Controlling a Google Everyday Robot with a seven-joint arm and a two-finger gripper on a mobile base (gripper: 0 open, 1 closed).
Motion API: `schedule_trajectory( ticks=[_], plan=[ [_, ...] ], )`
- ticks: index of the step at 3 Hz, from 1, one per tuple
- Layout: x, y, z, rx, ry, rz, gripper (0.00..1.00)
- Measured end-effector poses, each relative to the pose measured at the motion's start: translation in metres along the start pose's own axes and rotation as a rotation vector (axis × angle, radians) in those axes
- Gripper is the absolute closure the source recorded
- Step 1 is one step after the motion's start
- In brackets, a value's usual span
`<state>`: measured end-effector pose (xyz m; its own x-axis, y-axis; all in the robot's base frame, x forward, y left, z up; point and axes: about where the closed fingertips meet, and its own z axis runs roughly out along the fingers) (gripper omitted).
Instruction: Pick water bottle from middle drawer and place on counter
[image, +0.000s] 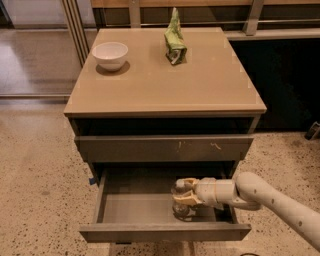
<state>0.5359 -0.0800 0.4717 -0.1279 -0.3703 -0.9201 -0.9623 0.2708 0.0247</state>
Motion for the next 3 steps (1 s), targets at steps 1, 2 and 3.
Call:
schedule_trajectory(
  ticks=[1, 2, 3],
  plan=[
    [-0.045, 0.009, -0.02, -0.013, -0.044, -0.028, 1.0],
    [-0.127, 0.026, -0.061, -0.035, -0.093, -0.059, 1.0],
    [-0.244, 0.043, -0.123, -0.055, -0.091, -0.115, 1.0]
  ],
)
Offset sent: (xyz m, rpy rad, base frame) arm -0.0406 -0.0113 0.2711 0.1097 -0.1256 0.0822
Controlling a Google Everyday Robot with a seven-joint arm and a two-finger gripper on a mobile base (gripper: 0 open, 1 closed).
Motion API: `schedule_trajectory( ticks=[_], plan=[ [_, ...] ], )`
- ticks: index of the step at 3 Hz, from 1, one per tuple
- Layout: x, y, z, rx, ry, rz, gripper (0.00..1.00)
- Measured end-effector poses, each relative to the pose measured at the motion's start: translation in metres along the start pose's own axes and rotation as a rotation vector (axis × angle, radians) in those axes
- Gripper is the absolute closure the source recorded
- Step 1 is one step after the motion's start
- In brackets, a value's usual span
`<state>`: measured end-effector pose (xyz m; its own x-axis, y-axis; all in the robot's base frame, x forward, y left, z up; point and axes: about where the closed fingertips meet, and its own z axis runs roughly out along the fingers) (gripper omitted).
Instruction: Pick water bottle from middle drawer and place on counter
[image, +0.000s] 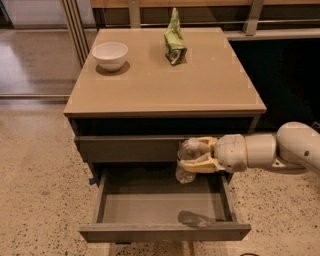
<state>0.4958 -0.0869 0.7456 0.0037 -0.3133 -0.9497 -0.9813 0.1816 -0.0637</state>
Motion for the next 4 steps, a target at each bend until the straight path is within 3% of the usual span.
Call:
schedule_trajectory(
  ticks=[2, 3, 4],
  plan=[
    [-0.012, -0.002, -0.001, -0.015, -0.018, 0.012, 1.0],
    [-0.081, -0.018, -0.014, -0.057, -0.007, 0.043, 1.0],
    [-0.177, -0.054, -0.046, -0.047, 0.017, 0.097, 1.0]
  ],
)
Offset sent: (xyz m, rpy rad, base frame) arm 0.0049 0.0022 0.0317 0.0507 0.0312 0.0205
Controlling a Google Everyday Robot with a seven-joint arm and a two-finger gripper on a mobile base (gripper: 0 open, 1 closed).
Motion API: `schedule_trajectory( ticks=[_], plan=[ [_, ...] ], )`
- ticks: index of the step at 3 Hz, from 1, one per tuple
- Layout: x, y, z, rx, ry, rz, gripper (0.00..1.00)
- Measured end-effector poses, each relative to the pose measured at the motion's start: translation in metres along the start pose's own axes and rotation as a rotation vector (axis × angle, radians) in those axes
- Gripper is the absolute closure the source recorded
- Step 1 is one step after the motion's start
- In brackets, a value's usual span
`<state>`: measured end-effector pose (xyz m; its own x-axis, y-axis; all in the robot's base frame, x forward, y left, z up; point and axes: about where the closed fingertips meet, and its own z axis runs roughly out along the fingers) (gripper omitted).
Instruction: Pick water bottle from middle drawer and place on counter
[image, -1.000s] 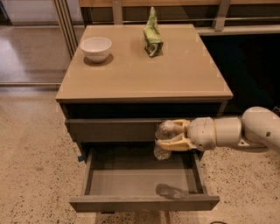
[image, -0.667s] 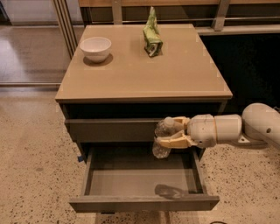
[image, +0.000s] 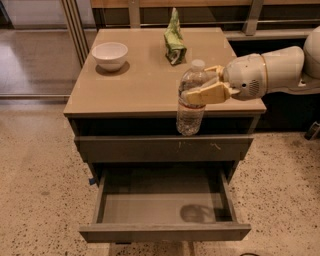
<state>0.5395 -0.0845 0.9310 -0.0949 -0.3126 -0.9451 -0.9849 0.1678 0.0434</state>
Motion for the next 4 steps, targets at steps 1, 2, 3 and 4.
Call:
schedule_trajectory(
  ticks=[1, 2, 3, 4],
  plan=[
    [-0.003, -0.001, 0.003, -0.007, 0.014, 0.0, 1.0],
    [-0.015, -0.018, 0.007, 0.005, 0.033, 0.014, 1.0],
    [-0.025, -0.05, 0.011, 0.027, 0.03, 0.027, 1.0],
    [-0.029, -0.089, 0.019, 0.065, -0.003, 0.045, 1.0]
  ],
)
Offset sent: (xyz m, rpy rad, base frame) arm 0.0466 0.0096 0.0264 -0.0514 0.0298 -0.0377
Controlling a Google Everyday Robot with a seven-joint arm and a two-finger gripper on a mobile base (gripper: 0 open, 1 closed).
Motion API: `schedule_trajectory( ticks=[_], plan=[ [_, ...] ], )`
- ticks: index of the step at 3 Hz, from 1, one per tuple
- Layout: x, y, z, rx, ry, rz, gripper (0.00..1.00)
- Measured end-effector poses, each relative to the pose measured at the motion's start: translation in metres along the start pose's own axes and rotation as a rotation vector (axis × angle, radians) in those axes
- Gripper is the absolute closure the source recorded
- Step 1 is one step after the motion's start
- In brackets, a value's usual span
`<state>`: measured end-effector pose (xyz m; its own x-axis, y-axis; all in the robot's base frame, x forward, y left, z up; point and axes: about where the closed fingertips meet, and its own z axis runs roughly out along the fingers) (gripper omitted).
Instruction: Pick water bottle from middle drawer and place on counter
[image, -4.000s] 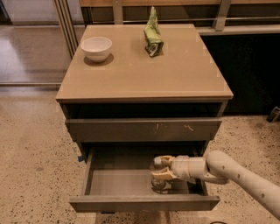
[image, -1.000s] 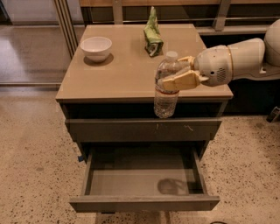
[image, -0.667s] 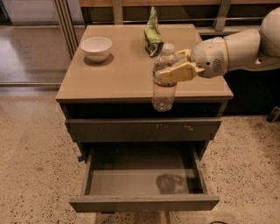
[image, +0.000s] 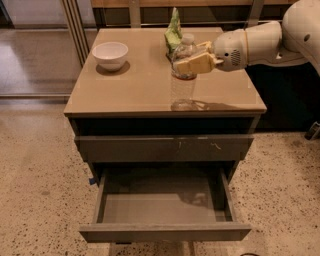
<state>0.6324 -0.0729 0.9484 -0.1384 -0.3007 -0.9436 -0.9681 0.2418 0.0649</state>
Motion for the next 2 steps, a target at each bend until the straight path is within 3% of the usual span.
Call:
schedule_trajectory(
  ticks=[2],
  plan=[
    [0.008, -0.03, 0.01, 0.043, -0.035, 0.032, 1.0]
  ],
)
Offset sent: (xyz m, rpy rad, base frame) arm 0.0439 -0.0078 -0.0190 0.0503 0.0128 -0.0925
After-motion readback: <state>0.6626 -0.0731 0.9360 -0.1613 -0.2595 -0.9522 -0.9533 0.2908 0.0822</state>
